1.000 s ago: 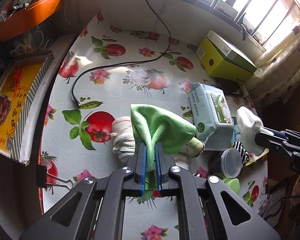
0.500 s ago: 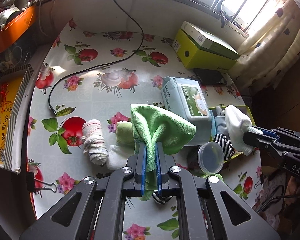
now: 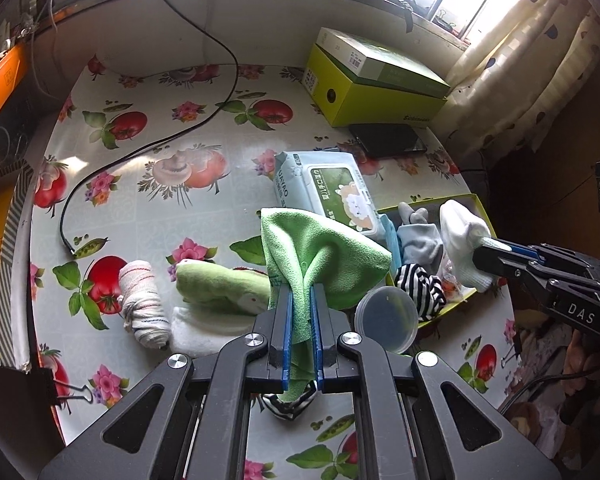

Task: Organize soft objects
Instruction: 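Carry the green cloth and white sock over the yellow-rimmed tray with both grippers, then open the left gripper to drop the green cloth while the right gripper releases the white sock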

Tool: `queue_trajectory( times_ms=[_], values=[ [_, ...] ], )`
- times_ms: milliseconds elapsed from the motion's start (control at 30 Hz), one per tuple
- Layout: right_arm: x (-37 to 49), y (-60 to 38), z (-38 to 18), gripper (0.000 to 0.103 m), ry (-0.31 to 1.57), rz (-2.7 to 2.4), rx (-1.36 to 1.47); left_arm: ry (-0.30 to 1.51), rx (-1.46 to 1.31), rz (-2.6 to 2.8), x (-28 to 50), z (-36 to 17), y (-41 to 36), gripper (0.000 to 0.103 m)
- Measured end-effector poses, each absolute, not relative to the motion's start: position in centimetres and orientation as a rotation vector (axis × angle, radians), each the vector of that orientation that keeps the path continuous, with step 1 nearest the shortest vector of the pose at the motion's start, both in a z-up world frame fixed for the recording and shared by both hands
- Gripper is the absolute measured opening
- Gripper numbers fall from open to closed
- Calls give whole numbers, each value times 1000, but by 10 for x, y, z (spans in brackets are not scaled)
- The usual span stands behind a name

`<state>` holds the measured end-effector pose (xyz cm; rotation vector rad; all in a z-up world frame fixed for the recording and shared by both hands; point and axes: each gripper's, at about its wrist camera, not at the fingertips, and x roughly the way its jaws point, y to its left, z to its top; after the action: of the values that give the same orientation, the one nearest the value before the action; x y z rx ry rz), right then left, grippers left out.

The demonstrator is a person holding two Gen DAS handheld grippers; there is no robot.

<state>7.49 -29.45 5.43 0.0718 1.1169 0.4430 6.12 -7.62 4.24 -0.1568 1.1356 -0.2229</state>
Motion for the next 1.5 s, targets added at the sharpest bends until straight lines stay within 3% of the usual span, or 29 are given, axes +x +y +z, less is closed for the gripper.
queue_trajectory(
  times_ms=[667, 1500],
  values=[
    [85, -392, 31, 17, 1132, 242, 201, 1150, -6, -433, 109, 44, -185, 8],
    [87, -457, -5, 17, 1173, 109, 294, 1290, 92, -653, 174, -20, -319, 9]
  ],
)
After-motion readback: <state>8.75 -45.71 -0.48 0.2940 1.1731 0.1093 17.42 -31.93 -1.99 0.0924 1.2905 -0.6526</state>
